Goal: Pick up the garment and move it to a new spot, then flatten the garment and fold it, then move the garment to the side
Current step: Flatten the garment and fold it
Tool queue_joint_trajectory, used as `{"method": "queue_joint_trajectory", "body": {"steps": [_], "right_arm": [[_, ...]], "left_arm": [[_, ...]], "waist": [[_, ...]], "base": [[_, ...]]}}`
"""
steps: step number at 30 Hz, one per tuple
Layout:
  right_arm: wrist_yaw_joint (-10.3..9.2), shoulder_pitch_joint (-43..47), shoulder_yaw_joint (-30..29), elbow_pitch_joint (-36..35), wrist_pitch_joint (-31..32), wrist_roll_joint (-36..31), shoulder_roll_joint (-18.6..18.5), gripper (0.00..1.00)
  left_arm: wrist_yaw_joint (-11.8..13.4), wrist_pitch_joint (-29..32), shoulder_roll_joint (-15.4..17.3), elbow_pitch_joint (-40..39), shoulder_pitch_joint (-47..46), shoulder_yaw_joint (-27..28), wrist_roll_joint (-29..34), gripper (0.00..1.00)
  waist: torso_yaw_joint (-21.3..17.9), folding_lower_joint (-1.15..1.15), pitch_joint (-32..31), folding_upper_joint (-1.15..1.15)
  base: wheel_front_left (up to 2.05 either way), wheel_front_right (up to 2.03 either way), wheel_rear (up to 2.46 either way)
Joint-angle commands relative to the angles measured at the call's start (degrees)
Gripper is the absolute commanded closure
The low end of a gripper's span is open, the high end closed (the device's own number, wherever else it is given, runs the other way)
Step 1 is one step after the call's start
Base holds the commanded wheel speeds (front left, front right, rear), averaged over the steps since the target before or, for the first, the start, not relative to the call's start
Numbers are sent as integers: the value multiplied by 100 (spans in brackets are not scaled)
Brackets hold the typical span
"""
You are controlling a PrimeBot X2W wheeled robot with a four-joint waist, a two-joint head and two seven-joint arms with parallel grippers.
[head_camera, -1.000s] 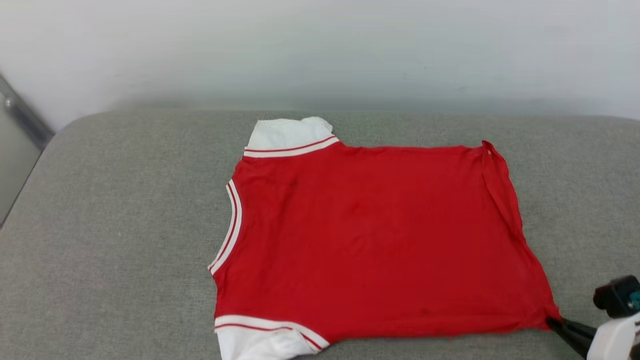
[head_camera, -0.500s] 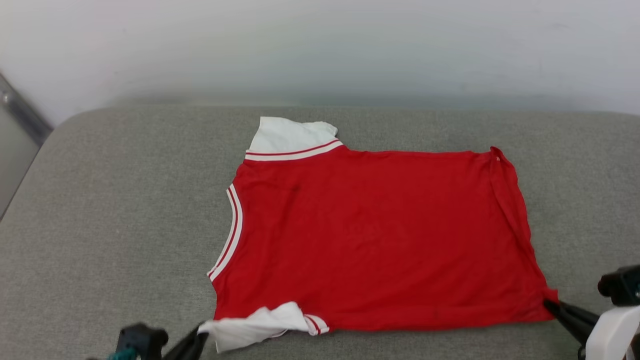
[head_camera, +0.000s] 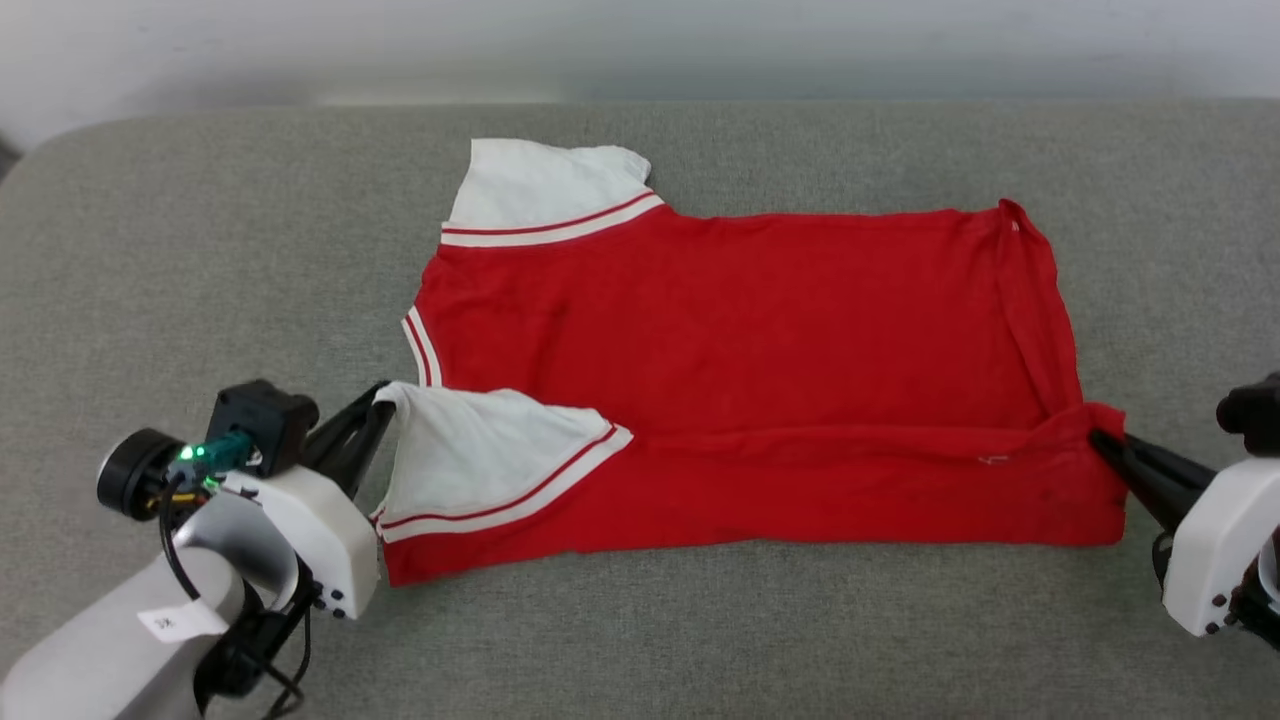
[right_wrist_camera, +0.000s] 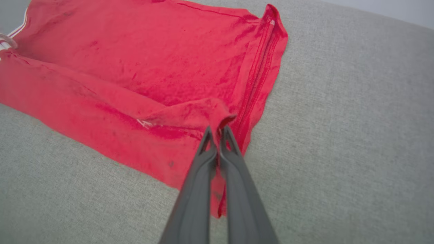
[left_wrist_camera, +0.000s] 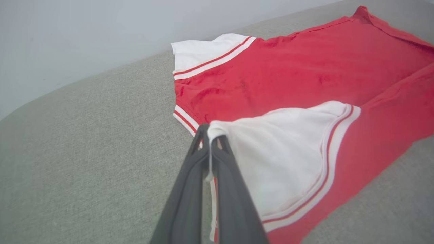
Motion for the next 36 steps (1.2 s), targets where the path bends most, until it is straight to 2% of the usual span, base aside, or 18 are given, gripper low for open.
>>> {"method": "queue_joint_trajectory", "body": {"steps": [1,10,18,19,20,21,28,32,36], "right_arm": [[-4,-154,-32,-1,70,-59,61,100],[-4,-760,76,432,391,-256,322,100],[-4,-959,400,859,346,-211,417,100],[-4,-971,415,876,328,-182,413,100],[-4,-990,422,880,308,-164,397,57],[-4,-1013,436,858,272,-171,359,0],[-4,-938,301,595,151,-74,145,0],[-4,-839,161,424,244,-42,71,0],[-4,-745,46,306,412,-57,107,0]], "left_arm": [[-74,32,-73,136,-173,8,62,100],[-575,231,-453,1211,-799,-168,134,100],[-968,111,-951,2161,-854,-375,84,100],[-1008,96,-981,2233,-863,-386,69,77],[-1024,76,-993,2303,-876,-389,76,20],[-1027,31,-996,2343,-914,-380,102,0],[-1058,105,-755,2153,-1356,-284,228,0],[-1098,748,-499,1812,-1680,-299,164,0],[-1224,1761,-248,1461,-1936,-373,-83,0]], "waist": [[-83,-1,298,0],[-167,-1,916,0],[-149,-1,891,0],[-143,-1,841,0],[-134,-1,789,0],[-119,-1,732,0],[30,-1,294,0],[94,-1,110,0],[119,-1,3,0]], "base": [[0,0,0],[0,0,0],[0,0,0],[0,0,0],[0,0,0],[0,0,0],[0,0,0],[0,0,0],[0,0,0]]}}
